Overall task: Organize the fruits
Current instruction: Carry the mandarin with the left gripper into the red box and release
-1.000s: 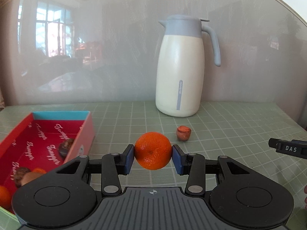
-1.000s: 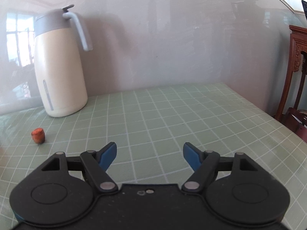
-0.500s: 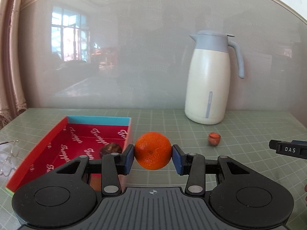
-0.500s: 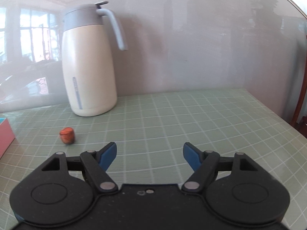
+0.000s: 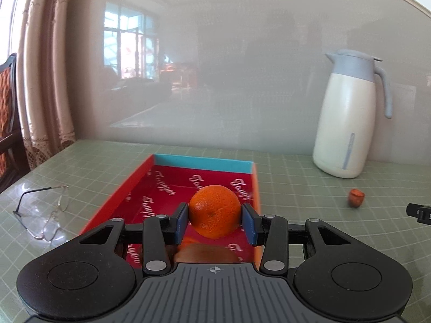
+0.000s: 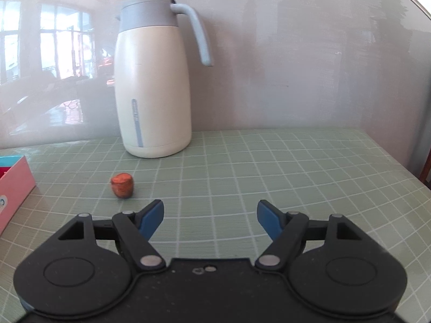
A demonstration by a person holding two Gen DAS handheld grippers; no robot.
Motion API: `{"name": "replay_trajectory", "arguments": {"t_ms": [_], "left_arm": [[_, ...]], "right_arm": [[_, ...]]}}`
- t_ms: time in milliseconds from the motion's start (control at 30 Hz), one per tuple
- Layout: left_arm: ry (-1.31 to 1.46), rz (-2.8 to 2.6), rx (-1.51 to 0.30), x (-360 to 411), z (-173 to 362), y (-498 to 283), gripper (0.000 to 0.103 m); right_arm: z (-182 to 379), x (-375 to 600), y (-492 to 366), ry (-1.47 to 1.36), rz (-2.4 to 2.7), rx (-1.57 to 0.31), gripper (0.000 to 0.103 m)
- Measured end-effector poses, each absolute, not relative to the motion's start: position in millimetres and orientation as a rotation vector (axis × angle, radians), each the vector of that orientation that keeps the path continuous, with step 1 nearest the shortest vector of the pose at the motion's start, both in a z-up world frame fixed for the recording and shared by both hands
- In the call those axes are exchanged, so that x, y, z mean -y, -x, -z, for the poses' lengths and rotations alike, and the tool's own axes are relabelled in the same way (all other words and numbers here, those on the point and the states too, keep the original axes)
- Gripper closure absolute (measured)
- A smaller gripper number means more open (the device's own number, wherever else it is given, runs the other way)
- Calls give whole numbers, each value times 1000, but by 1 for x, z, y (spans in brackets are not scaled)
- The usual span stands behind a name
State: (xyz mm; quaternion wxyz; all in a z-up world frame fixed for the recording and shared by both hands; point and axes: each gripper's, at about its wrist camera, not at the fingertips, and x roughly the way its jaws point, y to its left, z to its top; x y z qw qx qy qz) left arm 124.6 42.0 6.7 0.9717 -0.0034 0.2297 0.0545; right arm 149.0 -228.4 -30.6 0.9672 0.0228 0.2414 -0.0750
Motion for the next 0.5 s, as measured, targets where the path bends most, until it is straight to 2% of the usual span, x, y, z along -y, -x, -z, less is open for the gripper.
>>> {"name": "replay_trajectory", "arguments": {"t_ms": [500], "left_arm": [[21, -205, -485, -89, 1, -124, 60]], "right_arm": [[32, 175, -159, -2, 72, -492, 27]]}}
